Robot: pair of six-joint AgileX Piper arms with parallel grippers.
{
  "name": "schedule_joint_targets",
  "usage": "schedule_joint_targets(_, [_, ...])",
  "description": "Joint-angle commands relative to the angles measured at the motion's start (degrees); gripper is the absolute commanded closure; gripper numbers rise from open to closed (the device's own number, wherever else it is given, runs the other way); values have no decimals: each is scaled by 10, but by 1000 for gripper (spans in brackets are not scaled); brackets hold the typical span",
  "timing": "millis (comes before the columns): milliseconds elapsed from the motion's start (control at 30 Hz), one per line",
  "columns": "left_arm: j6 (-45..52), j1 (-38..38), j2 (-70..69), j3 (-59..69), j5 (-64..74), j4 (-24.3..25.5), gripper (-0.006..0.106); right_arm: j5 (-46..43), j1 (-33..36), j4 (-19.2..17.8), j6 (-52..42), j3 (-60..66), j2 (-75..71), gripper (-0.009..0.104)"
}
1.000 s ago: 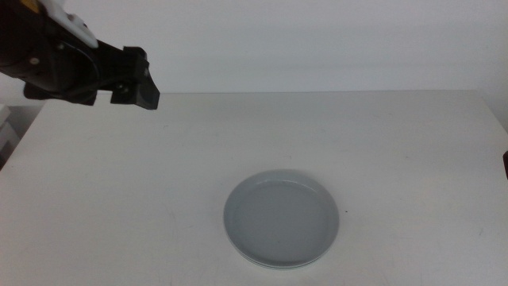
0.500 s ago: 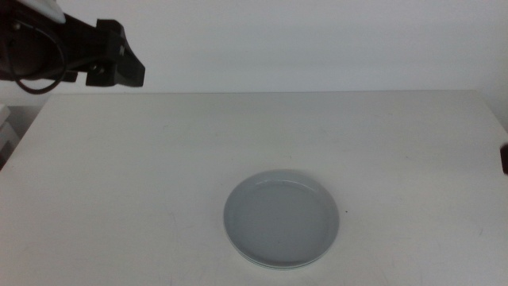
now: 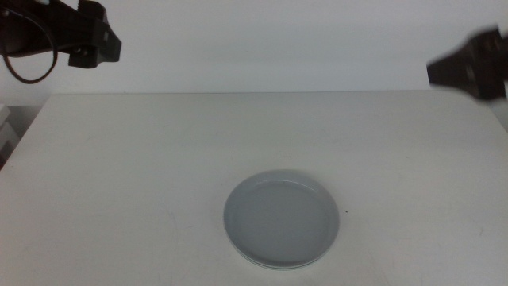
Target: Stack the three bowls on top of each other.
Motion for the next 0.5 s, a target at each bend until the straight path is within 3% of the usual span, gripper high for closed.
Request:
schedule_joint_targets(0, [-4,17,1,-19,-35,16,-5,-15,-38,-11,4,-62,35,36])
schedule_joint_targets(267, [1,144,-5,-17,-18,-50,-4,13,-209,50,-34,-116,73,36])
schedule_joint_targets(467, [14,156,-100,72,-71,-52,-4,-37,-241,53,-62,-33,-4,36])
